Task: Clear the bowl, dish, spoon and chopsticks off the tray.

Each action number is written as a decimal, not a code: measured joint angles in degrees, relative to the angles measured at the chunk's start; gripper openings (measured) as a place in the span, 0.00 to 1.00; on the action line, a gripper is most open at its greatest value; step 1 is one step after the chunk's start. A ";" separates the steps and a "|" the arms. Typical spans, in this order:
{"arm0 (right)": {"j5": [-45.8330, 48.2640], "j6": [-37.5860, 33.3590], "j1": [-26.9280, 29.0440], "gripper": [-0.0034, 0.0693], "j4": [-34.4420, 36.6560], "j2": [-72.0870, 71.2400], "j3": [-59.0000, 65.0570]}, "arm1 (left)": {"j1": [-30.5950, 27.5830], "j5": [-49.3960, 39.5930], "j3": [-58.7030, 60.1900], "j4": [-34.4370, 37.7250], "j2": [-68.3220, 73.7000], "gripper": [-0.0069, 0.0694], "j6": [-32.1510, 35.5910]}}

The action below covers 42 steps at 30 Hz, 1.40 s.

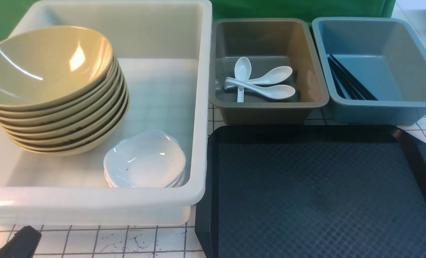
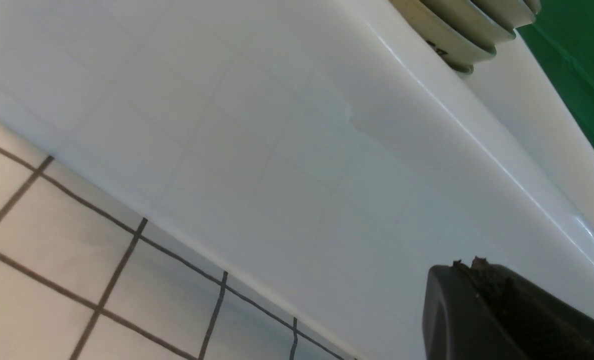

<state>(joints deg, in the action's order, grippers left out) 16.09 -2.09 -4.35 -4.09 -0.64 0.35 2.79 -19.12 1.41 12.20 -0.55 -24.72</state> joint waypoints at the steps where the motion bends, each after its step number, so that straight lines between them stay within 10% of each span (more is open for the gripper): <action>1: 0.00 0.00 0.00 0.11 0.00 0.00 0.00 | 0.00 0.00 0.00 0.00 0.00 0.09 0.00; 42: -0.02 0.00 0.00 0.16 0.00 0.00 0.00 | 0.00 -0.06 -0.04 0.00 0.00 0.09 -0.22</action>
<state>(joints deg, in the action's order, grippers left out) 16.08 -2.09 -4.35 -4.09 -0.64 0.35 2.79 -19.19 1.37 12.20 -0.55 -24.93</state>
